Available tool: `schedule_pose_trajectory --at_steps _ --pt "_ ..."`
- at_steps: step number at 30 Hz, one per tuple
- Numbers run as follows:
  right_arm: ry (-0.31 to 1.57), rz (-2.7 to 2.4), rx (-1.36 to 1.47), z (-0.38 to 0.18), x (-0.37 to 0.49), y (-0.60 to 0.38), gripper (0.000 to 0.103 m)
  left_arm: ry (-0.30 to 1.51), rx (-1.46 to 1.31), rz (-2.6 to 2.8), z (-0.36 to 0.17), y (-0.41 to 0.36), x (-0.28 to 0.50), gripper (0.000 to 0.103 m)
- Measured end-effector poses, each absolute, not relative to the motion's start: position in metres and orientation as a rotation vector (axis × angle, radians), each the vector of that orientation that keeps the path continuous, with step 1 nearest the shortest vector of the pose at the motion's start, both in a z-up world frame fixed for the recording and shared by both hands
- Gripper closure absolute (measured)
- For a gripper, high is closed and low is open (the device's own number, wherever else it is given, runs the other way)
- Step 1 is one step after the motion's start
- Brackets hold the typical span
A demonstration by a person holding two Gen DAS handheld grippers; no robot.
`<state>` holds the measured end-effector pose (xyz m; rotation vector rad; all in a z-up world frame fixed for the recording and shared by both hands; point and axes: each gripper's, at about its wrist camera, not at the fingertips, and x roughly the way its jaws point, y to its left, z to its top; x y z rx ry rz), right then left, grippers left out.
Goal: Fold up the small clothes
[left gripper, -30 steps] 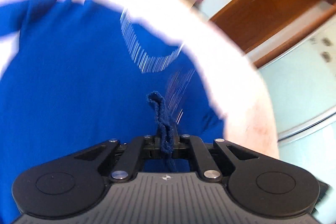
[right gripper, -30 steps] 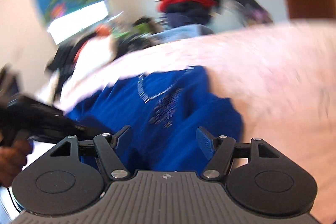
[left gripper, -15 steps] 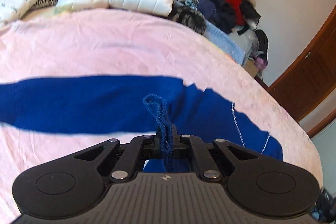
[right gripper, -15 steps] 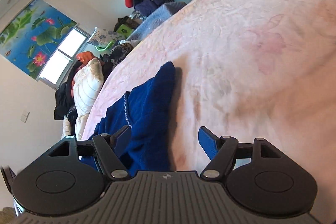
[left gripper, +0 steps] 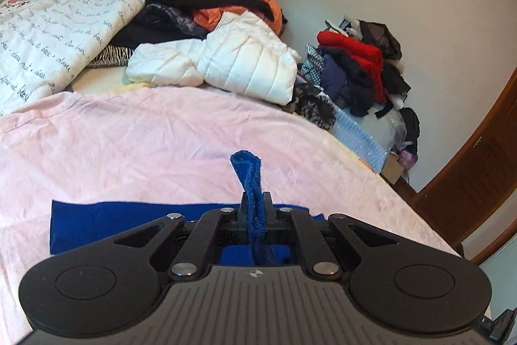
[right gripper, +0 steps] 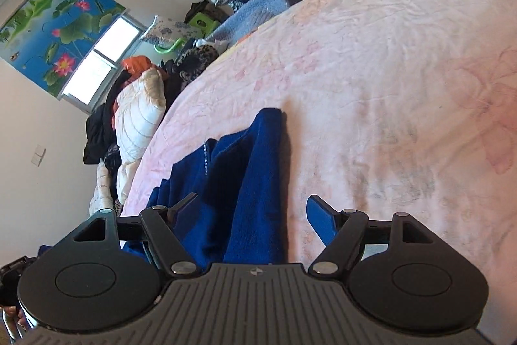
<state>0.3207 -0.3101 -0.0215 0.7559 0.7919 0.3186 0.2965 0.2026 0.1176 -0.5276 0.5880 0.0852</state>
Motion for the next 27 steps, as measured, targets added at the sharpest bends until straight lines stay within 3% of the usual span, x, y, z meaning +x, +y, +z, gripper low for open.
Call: schedule_pose_trajectory --at_steps 6,9,14,16,20,22,27 --pt "0.821 0.401 0.710 -0.005 0.349 -0.276 0.027 0.590 -0.567 0.035 0.111 0.200 0.291 0.098" --pt "0.926 0.427 0.648 0.000 0.374 -0.249 0.027 0.595 -0.559 0.001 0.113 0.193 0.290 0.098" --pt "0.980 0.464 0.399 0.013 0.396 -0.194 0.035 0.583 -0.532 -0.044 0.118 0.181 0.285 0.098" --pt "1.027 0.426 0.302 0.007 0.407 -0.178 0.046 0.586 -0.525 -0.052 0.117 0.179 0.285 0.098" --pt "1.090 0.372 0.236 -0.015 0.420 -0.168 0.051 0.603 -0.526 -0.068 0.111 0.179 0.287 0.098" --pt "1.079 0.365 0.249 -0.021 0.418 -0.171 0.097 0.617 -0.526 -0.072 0.107 0.179 0.289 0.098" --pt "1.019 0.402 0.313 -0.005 0.407 -0.190 0.097 0.632 -0.509 -0.119 0.106 0.168 0.292 0.098"
